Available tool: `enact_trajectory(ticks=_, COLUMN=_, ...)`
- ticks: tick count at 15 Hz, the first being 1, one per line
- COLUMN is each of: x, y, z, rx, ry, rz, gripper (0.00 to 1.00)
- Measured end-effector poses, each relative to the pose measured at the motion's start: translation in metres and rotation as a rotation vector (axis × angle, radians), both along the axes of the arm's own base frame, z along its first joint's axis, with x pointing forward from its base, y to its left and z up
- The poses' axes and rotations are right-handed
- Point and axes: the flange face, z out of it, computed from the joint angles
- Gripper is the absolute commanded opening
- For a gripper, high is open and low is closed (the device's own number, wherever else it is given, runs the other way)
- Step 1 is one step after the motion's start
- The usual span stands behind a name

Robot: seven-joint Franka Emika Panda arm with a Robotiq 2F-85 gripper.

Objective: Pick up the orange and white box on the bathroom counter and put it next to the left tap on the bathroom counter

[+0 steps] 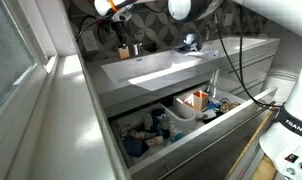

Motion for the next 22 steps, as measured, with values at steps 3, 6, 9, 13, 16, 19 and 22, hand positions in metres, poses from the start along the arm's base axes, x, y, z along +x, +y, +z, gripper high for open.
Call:
enact_trajectory(ticks=3, x=0.001, y=0.000, z=-0.003, rx=-0.002, ry=0.001, rz=0.005, gripper=0.01)
enact_trajectory(ticks=6, x=0.001, y=0.000, z=-0.008, rx=-0.004, ry=0.004, rz=0.009, gripper=0.29)
enact_trajectory(ticks=9, x=0.002, y=0.000, z=-0.008, rx=-0.004, ry=0.001, rz=0.013, gripper=0.50)
enact_trajectory(ticks=13, x=0.003, y=0.000, z=-0.005, rx=-0.005, ry=-0.014, rz=0.025, gripper=0.77)
enact_trajectory(ticks=16, x=0.005, y=0.002, z=0.004, rx=-0.010, ry=-0.040, rz=0.060, gripper=0.99)
enact_trajectory(ticks=19, x=0.003, y=0.006, z=0.018, rx=-0.033, ry=-0.029, rz=0.154, gripper=1.00)
enact_trajectory(ticks=22, x=-0.006, y=0.010, z=0.038, rx=-0.069, ry=0.058, rz=0.300, gripper=1.00)
